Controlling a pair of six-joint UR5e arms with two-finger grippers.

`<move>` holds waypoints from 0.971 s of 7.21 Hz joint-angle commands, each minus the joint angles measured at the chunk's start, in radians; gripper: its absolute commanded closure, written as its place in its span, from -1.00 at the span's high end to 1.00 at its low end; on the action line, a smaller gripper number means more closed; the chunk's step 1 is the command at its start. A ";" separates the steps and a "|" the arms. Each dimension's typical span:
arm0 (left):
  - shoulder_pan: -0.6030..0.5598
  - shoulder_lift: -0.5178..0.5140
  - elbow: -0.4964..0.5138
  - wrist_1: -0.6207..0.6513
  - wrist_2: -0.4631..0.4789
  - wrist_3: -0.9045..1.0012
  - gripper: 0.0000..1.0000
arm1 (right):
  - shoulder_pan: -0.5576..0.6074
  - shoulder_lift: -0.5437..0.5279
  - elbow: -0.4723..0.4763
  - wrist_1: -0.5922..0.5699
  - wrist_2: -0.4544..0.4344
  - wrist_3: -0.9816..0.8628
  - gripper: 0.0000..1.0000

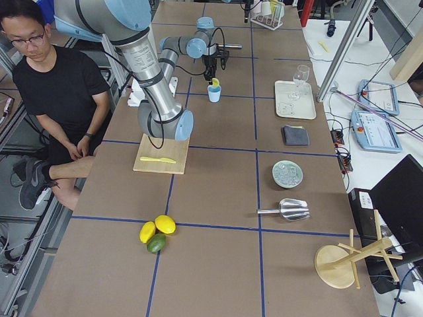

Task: Squeeze lemon into cup
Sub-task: 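Lower the lemon slice into the blue cup and open the right gripper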

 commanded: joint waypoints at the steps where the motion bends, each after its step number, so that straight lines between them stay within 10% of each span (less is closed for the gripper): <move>1: -0.001 0.002 0.001 0.000 0.000 0.000 1.00 | -0.002 0.003 0.003 0.000 0.000 0.001 0.53; 2: 0.000 0.002 0.001 0.000 0.000 0.000 1.00 | 0.001 0.005 0.004 0.001 -0.002 -0.001 1.00; 7: 0.041 -0.005 0.016 -0.068 0.000 -0.014 1.00 | 0.096 -0.067 0.102 -0.053 0.053 -0.063 1.00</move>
